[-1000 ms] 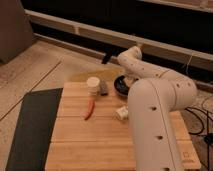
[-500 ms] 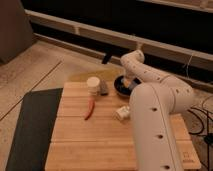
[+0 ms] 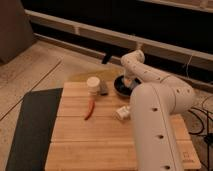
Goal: Place the white sponge in the ceramic bowl
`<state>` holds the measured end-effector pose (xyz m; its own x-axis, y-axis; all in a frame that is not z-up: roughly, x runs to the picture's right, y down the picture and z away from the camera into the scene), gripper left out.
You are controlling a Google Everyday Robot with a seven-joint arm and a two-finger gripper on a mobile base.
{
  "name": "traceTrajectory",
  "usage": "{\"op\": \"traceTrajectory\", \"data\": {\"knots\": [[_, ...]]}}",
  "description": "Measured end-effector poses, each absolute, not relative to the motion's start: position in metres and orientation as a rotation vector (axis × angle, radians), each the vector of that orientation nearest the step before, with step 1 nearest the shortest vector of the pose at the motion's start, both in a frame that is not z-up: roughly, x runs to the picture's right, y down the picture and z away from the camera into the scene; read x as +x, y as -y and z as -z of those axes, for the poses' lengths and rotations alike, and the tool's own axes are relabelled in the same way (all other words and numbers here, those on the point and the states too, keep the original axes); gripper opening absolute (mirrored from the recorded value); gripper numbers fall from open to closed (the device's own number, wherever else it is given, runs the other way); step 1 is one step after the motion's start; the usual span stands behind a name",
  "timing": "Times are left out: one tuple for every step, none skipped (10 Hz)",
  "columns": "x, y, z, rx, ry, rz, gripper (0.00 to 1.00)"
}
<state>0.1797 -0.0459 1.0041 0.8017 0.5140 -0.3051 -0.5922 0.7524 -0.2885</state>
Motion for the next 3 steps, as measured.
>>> {"op": "traceTrajectory", "data": {"knots": [[0.1798, 0.0459, -1.0041, -0.385, -0.213, -0.609, 0.8], [0.1797, 0.046, -1.0041, -0.385, -0.213, -0.609, 0.8], [0.1798, 0.0459, -1.0041, -0.385, -0.213, -0.609, 0.8]]}}
